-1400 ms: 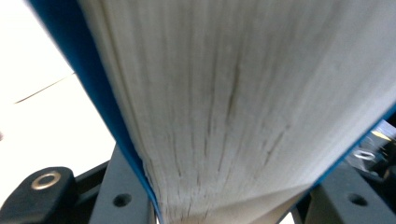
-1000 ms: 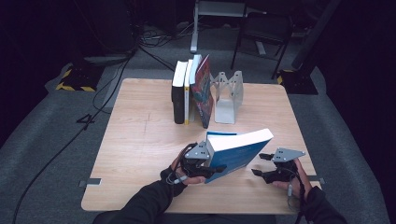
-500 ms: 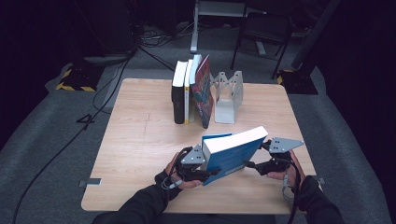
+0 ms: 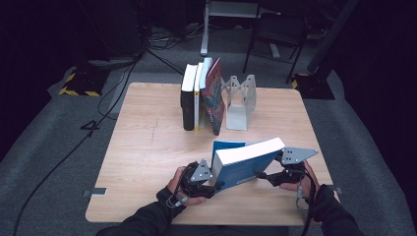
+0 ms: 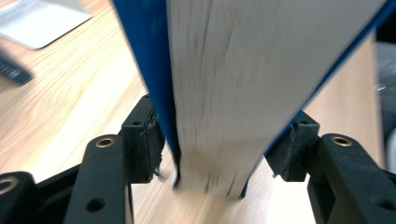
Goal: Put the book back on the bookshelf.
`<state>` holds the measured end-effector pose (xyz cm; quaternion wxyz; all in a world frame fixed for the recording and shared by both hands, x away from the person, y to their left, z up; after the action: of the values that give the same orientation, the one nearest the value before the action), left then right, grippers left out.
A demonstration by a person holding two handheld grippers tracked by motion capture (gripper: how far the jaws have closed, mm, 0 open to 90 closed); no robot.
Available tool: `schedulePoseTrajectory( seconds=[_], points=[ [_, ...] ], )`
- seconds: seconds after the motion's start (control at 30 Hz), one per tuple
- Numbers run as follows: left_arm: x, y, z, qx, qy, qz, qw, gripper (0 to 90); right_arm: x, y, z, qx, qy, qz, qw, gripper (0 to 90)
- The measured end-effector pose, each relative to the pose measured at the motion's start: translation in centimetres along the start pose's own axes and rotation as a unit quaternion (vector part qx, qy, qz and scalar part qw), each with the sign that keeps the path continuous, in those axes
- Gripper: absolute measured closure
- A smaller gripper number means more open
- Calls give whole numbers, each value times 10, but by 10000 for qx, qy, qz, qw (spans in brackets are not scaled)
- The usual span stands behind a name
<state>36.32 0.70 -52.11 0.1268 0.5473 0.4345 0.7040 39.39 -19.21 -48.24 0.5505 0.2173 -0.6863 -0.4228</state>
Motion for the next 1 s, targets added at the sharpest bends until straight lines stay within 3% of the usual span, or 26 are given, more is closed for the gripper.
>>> schedulePoseTrajectory(
  seconds=[0.1, 0.13, 0.17, 0.2, 0.3, 0.43, 0.47, 0.5, 0.6, 0.7, 0.83, 1.0],
  points=[
    [2, 0, 11, 172, 294, -56, 9994, 417, 8, -3, 8, 89, -22, 35, 10000, 490],
    [2, 0, 11, 172, 294, -56, 9994, 427, 10, -3, 10, 151, -51, 57, 9999, 515],
    [4, 4, 17, 324, 492, -274, 9979, 439, 12, -2, 14, 266, -116, 25, 9996, 540],
    [5, 7, 20, 373, 510, -379, 9973, 445, 14, 0, 17, 314, -124, 0, 9994, 556],
    [1, 12, 27, 338, 484, -473, 9971, 454, 15, 7, 26, 461, -185, -62, 9987, 572],
    [-2, 19, 27, 174, 432, -556, 9974, 452, 13, 15, 29, 400, -302, -103, 9987, 552],
    [-4, 21, 26, 102, 403, -568, 9975, 451, 16, 24, 28, 369, -339, -292, 9983, 545],
    [-5, 23, 26, 57, 418, -565, 9975, 451, 16, 24, 28, 369, -339, -292, 9983, 529],
    [-8, 29, 27, 40, 460, -582, 9972, 426, 27, 47, 27, 389, -475, -651, 9960, 486],
    [-12, 33, 28, 9, 491, -587, 9971, 412, 36, 67, 24, 414, -587, -785, 9943, 482],
    [-17, 36, 31, -63, 480, -589, 9971, 380, 39, 80, 22, 425, -696, -769, 9937, 559],
    [-25, 45, 35, -115, 458, -567, 9973, 333, 42, 82, 26, 425, -911, -492, 9937, 580]
  ],
)
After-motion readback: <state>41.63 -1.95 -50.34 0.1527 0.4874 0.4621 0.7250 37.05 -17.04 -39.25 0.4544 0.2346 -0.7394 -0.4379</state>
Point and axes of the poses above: each handheld gripper's, and its own axes: x roughly backward along the jaws, y roughly out of its top, z roughly to its left, the point moved 9 cm from there along -x, roughly forward along the jaws, and after that the axes turned 6 degrees about z, right-handed, at the moved point
